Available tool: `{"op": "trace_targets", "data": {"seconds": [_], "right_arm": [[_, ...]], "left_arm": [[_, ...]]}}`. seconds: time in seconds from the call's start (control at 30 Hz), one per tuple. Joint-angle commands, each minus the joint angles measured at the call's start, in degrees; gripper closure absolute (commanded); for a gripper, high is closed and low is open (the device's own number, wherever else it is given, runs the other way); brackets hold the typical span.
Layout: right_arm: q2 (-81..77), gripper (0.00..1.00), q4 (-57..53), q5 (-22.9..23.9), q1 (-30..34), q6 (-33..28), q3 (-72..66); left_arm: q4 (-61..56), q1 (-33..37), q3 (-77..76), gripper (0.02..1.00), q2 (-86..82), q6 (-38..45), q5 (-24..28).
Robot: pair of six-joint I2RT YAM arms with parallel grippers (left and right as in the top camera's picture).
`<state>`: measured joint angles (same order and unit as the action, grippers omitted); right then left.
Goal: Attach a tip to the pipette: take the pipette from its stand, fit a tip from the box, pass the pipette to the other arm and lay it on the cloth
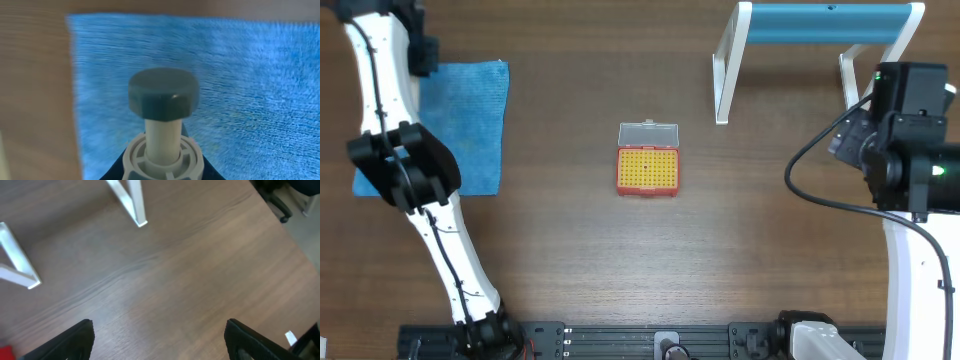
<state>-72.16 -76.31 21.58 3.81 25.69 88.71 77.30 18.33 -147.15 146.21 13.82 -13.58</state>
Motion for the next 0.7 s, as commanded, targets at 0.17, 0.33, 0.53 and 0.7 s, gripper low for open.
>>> {"op": "trace_targets", "data": {"seconds": [0.17, 0.33, 0.53, 0.7], "right_arm": [[-0.1, 0.154, 0.1, 0.9, -3.2, 3.1, 0.4], [-0.1, 0.154, 0.1, -1.9, -3.3, 3.2, 0.4], [-0.1, 0.154, 0.5, -2.8, -3.3, 3.5, 0.4], [-0.1, 0.154, 0.5, -4.3, -3.3, 3.5, 0.4]], "left_arm": [[1.6, 1.1, 1.7, 0.991, 4.1, 3.4, 9.2], [1.7, 1.3, 4.6, 0.991, 6.1, 3.2, 9.6], [-1.7, 1.3, 7.5, 0.991, 6.3, 3.2, 9.6], [-3.4, 1.9, 7.5, 0.991, 6.3, 3.2, 9.6]]}}
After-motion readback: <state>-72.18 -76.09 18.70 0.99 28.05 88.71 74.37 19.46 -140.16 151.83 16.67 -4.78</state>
